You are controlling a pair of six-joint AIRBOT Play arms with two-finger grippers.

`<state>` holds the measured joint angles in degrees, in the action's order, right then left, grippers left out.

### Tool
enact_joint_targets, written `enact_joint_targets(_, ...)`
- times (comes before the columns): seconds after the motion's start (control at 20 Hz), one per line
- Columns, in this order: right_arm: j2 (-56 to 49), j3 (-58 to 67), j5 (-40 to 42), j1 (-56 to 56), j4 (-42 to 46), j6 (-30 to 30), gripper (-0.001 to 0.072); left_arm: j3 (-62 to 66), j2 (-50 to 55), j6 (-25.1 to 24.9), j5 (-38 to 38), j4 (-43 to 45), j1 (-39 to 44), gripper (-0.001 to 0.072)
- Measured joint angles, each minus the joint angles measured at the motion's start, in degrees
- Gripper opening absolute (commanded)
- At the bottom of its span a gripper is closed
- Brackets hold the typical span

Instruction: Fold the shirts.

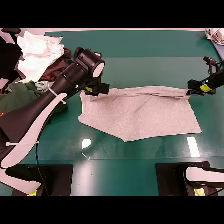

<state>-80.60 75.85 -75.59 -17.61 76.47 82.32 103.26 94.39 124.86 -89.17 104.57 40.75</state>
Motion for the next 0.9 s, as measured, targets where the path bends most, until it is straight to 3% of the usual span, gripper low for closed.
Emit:
enact_joint_targets(0.55,3.0,-0.7,-0.1,-0.3,0.2,-1.9,0.0015,-4.5,-1.0,-2.2,-3.0,-1.6,0.2,0.0026)
enact_joint_targets(0.6,3.0,-0.7,-0.1,-0.3,0.3,-2.2,0.0026,-5.0,-1.1,-2.2,-2.9,-2.1,0.3,0.0026)
enact_joint_targets(0.7,3.0,-0.7,-0.1,-0.3,1.1,-2.8,0.0166,-5.6,-1.1,-2.3,-2.5,-2.8,0.7,0.0026)
enact_joint_targets(0.9,3.4,-0.7,-0.7,-0.3,2.4,-3.2,0.0166,-6.0,-1.1,-2.4,-2.4,-3.7,1.2,0.0026)
